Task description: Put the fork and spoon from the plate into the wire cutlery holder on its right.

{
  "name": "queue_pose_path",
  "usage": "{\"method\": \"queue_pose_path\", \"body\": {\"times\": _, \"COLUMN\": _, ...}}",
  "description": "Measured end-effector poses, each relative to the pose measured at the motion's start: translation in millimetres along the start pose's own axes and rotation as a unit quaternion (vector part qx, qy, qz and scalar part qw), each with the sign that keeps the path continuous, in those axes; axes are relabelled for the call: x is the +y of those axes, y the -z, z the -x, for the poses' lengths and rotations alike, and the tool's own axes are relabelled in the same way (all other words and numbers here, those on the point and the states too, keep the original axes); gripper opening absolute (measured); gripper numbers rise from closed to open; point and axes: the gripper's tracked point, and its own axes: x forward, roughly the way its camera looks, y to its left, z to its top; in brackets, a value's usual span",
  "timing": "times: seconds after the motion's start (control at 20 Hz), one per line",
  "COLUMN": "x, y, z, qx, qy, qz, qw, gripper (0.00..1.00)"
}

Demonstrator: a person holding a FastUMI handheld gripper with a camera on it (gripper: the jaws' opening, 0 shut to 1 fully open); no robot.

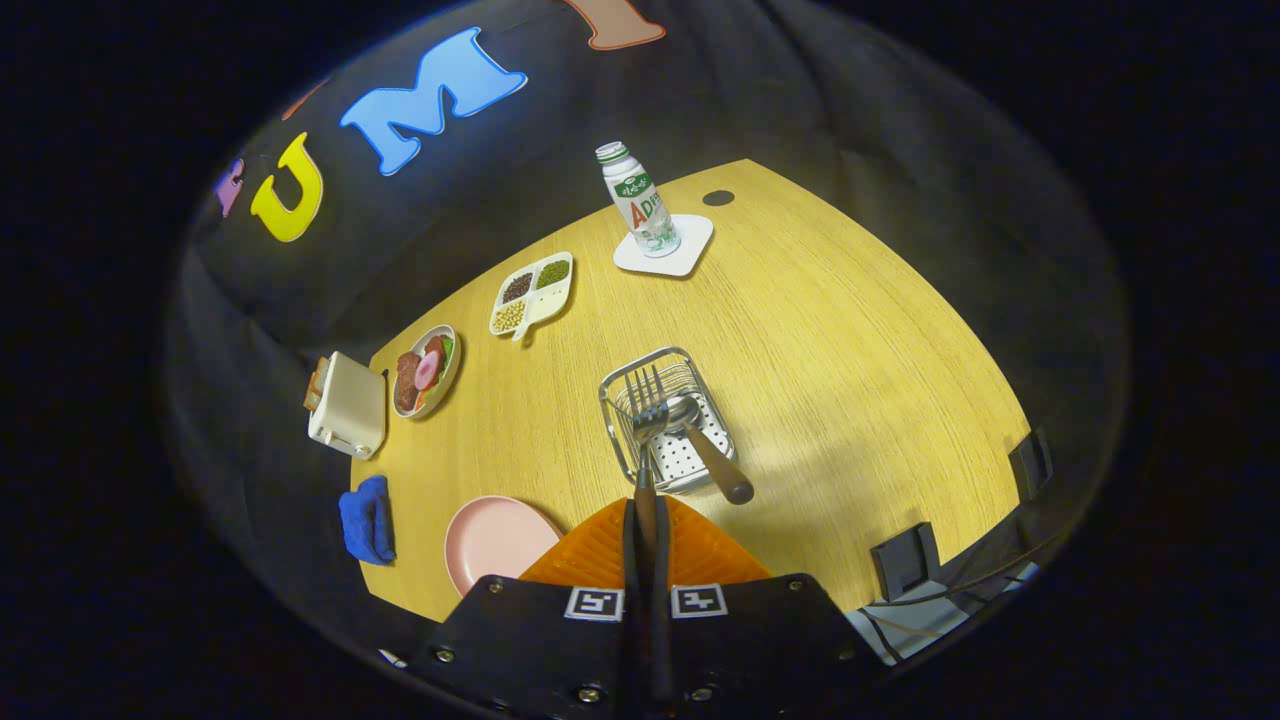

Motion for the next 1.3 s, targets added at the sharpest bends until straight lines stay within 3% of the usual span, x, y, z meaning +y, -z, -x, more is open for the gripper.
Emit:
{"method": "queue_pose_path", "body": {"times": 0.5, "x": -1.8, "y": 4.9, "z": -14.0, "qx": 0.025, "qy": 0.008, "qz": 0.002, "qw": 1.000, "gripper": 0.04}}
{"method": "queue_pose_path", "body": {"times": 0.75, "x": 4.3, "y": -1.4, "z": -11.8, "qx": 0.018, "qy": -0.008, "qz": -0.008, "qw": 1.000, "gripper": 0.13}}
{"method": "queue_pose_path", "body": {"times": 0.9, "x": 3.1, "y": -4.7, "z": -7.8, "qx": 0.012, "qy": -0.005, "qz": -0.005, "qw": 1.000, "gripper": 0.13}}
{"method": "queue_pose_path", "body": {"times": 1.3, "x": 4.7, "y": -29.3, "z": 18.3, "qx": -0.061, "qy": 0.024, "qz": 0.065, "qw": 0.996, "gripper": 0.18}}
